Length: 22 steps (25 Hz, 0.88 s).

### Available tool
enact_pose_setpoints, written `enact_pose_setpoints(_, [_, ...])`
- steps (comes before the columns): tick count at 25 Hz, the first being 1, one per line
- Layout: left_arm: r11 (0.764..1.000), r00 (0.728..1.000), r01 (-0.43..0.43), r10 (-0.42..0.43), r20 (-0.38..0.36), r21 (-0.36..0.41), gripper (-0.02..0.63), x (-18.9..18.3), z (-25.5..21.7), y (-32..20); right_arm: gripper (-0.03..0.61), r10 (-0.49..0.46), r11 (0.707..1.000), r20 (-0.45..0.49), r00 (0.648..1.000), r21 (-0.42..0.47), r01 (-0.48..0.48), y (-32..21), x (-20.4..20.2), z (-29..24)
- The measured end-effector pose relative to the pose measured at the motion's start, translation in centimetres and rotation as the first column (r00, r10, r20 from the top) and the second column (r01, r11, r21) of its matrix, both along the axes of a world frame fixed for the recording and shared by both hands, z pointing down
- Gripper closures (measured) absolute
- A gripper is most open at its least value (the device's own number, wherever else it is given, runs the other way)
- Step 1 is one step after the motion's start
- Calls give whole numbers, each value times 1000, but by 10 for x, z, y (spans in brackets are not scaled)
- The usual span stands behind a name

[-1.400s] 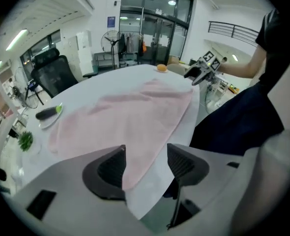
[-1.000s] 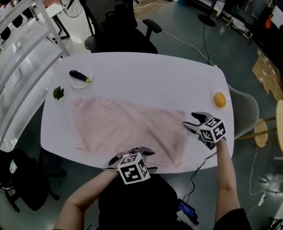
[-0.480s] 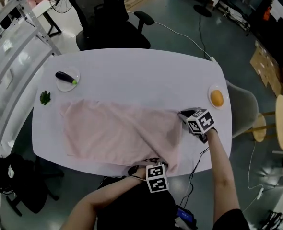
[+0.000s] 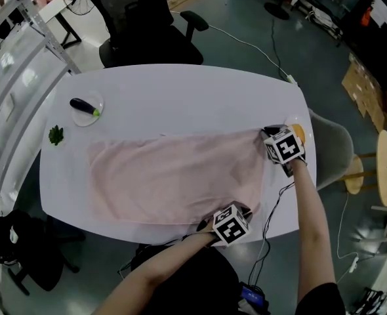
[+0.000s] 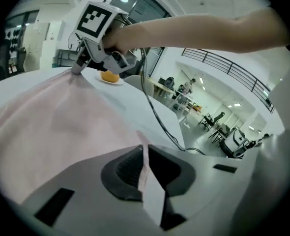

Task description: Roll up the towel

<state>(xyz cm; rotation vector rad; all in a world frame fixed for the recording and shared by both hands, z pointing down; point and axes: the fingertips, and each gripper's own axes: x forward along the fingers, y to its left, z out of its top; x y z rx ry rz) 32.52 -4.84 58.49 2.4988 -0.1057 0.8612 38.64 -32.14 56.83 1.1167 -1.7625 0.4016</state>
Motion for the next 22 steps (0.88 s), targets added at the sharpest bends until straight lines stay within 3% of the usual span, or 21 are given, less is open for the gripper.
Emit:
enact_pose_setpoints(1, [1000,1000,-12,12,-13,-24,542,3,-1,2,498,18,1000,-13,1000,10,-18,-4,2,2])
enact_pose_setpoints(3, [996,997,-68,65,-45,-58,325,7,-8,13,386,59,998,-35,998,14,-59,-8,8,8])
enact_pose_setpoints(5, [991,988,-133,130,-78,-34,296,5,-21,26,342,90,996,-34,995,25,-90,-7,14,8])
enact_pose_setpoints(8, [983,979,-161,170,-113,91,293,-12,-47,34,313,93,993,10,996,72,-94,7,20,-3])
enact_pose_setpoints(10, [989,988,-71,88,-131,129,293,-43,-60,21,310,83,990,48,995,113,-88,25,21,-18])
enact_pose_setpoints(12, [990,990,82,-67,-124,119,295,-93,-64,-7,310,85,987,115,990,125,-100,49,14,-29])
enact_pose_setpoints(14, [961,967,249,-240,-89,116,299,-157,-64,-37,310,93,987,182,979,113,-115,77,4,-32])
enact_pose_setpoints(16, [907,916,401,-398,-51,127,308,-224,-65,-59,311,78,989,212,974,104,-102,101,-11,-33])
enact_pose_setpoints(18, [829,839,540,-543,-26,144,314,-290,-68,-72,319,27,992,237,971,110,-54,115,-37,-38])
enact_pose_setpoints(22, [602,614,773,-789,6,201,331,-420,-72,-79,321,-142,986,353,925,137,100,110,-132,-67])
